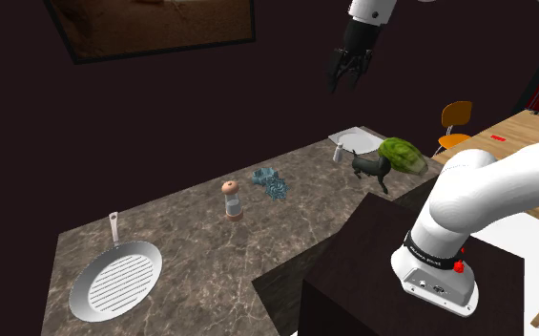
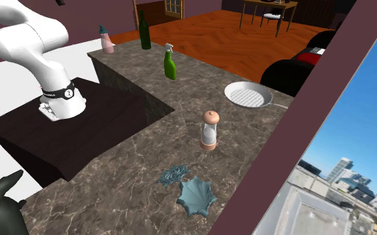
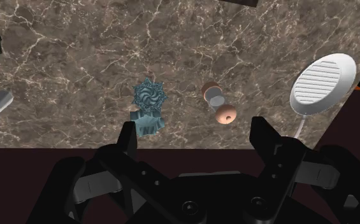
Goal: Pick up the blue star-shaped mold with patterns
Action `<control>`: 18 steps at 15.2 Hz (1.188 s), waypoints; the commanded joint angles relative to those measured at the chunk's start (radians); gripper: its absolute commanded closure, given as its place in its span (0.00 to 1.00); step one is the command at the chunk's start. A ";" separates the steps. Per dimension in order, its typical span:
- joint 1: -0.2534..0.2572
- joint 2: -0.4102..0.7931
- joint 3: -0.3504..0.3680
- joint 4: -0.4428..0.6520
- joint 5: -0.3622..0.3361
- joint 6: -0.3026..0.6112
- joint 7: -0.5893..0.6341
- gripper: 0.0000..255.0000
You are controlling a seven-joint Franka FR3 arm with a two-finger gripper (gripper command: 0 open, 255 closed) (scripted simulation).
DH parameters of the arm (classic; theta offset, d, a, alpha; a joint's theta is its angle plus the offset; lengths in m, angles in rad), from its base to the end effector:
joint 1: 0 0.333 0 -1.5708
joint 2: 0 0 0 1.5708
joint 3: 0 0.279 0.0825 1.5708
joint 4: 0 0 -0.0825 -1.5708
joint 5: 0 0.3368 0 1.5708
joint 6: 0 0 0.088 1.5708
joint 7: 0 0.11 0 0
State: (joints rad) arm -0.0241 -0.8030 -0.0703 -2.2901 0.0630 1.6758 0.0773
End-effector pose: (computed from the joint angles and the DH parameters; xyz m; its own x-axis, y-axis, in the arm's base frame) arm 0.2914 -0.0288 0.6048 0.9706 -0.1639 0.1763 -0.1426 -0.9816 -0.1271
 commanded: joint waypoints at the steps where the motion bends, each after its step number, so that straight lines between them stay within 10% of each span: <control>1: 0.000 0.000 0.000 0.000 0.000 0.000 0.000 0.00; 18: 0.005 0.524 0.033 -0.003 -0.010 0.448 0.038 0.00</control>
State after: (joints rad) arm -0.0186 -0.3113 -0.0381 -2.2932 0.0539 2.0955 0.1139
